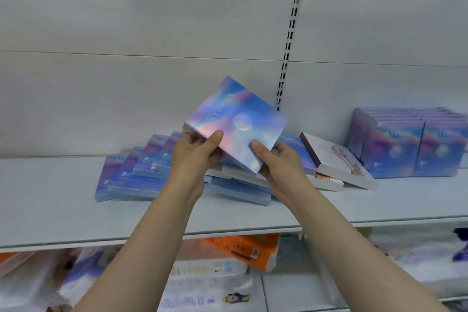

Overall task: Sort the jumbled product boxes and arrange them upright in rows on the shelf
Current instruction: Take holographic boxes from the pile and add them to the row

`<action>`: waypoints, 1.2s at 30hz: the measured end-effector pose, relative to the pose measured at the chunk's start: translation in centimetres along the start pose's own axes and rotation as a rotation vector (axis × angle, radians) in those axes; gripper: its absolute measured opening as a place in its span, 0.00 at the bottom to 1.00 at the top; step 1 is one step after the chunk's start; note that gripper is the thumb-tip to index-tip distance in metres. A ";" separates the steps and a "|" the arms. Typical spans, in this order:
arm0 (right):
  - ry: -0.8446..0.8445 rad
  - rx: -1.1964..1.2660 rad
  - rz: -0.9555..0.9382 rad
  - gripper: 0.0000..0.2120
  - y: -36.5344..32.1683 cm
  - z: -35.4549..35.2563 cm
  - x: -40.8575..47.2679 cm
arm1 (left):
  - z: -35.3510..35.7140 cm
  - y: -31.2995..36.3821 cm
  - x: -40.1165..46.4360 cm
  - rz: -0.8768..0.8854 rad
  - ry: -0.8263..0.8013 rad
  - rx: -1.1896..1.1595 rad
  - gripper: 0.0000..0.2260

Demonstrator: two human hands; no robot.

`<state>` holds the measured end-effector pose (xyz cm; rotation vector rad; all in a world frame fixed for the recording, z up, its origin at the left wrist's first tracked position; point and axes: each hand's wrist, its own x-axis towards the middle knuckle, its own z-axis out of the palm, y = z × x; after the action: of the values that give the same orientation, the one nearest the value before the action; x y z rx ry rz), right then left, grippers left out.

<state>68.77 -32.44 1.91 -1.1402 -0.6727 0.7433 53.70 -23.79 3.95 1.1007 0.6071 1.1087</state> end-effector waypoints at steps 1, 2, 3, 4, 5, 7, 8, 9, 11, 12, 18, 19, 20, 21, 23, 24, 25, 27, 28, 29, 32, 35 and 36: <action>0.009 -0.035 -0.002 0.11 0.1 0.2 -0.2 | 0.2 -0.3 0.0 -0.021 -0.010 0.008 0.12; 0.032 -0.121 -0.019 0.11 0.1 0.1 -0.2 | 0.2 -0.5 0.0 -0.026 -0.002 0.018 0.10; 0.078 -0.253 -0.056 0.12 0.0 -0.3 -0.1 | 0.1 -0.4 0.1 -0.015 0.020 0.027 0.09; 0.157 -0.410 -0.112 0.14 0.0 -1.0 0.2 | -0.1 -0.2 0.3 0.003 0.047 0.040 0.07; 0.252 -0.557 -0.172 0.16 -0.2 -1.9 0.5 | -0.5 0.1 0.5 0.027 0.071 0.062 0.06; 0.326 -0.742 -0.244 0.16 -0.4 -3.8 1.3 | -1.3 1.0 1.0 0.074 0.094 0.135 0.05; 0.284 -0.815 -0.226 0.18 -0.3 -4.6 1.7 | -1.6 1.2 1.2 0.090 0.103 0.183 0.04; 0.209 -0.883 -0.174 0.20 -0.2 -5.1 2.0 | -2.0 1.3 1.3 0.099 0.119 0.234 0.04; 0.054 -0.987 -0.059 0.23 0.4 -5.5 1.9 | -2.7 1.3 1.4 0.106 0.167 0.306 0.05; 0.005 -1.032 -0.046 0.26 0.8 -5.5 1.6 | -3.1 1.2 1.5 0.107 0.191 0.327 0.06; -0.006 -0.951 -0.163 0.21 1.0 -5.6 -0.8 | -5.4 1.4 1.8 0.102 0.223 0.363 0.10; 0.013 -0.927 -0.180 0.19 1.0 -5.8 -1.0 | -5.6 1.4 1.7 0.093 0.215 0.359 0.11; 0.051 -0.912 -0.200 0.16 1.0 -6.0 -1.0 | -5.7 1.2 1.6 0.084 0.205 0.358 0.11; 0.108 -0.934 -0.219 0.12 0.9 -6.3 -1.0 | -5.7 1.1 1.5 0.077 0.191 0.362 0.11; 0.226 -1.075 -0.218 0.17 1.0 -6.9 -0.8 | -5.6 0.6 1.1 0.066 0.140 0.369 0.10; 0.266 -1.135 -0.186 0.24 1.2 -7.1 -0.7 | -5.5 0.3 0.9 0.061 0.110 0.369 0.09; 0.306 -1.169 -0.144 0.31 1.2 -7.3 -0.7 | -5.4 0.0 0.7 0.054 0.089 0.367 0.08; 0.383 -1.183 -0.078 0.41 1.2 -7.4 -0.7 | -5.3 -0.6 0.5 0.047 0.078 0.363 0.06; 0.406 -1.170 -0.052 0.45 1.3 -7.4 -0.7 | -5.3 -0.9 0.5 0.049 0.082 0.362 0.07; 0.420 -1.144 -0.026 0.48 1.3 -7.4 -0.8 | -5.4 -1.1 0.4 0.051 0.087 0.361 0.08; 0.457 -1.065 0.062 0.52 1.4 -7.2 -1.0 | -5.6 -1.6 0.2 0.055 0.089 0.342 0.09; 0.466 -0.966 0.202 0.53 1.2 -7.2 -1.6 | -6.1 -1.8 -0.3 0.081 0.129 0.327 0.06; 0.471 -0.918 0.224 0.51 1.1 -7.2 -1.9 | -6.3 -1.8 -0.5 0.098 0.154 0.332 0.05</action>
<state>73.18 -37.65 -1.35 -2.1742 -0.4800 0.2961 48.96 -21.86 -0.11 1.3483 0.8898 1.2130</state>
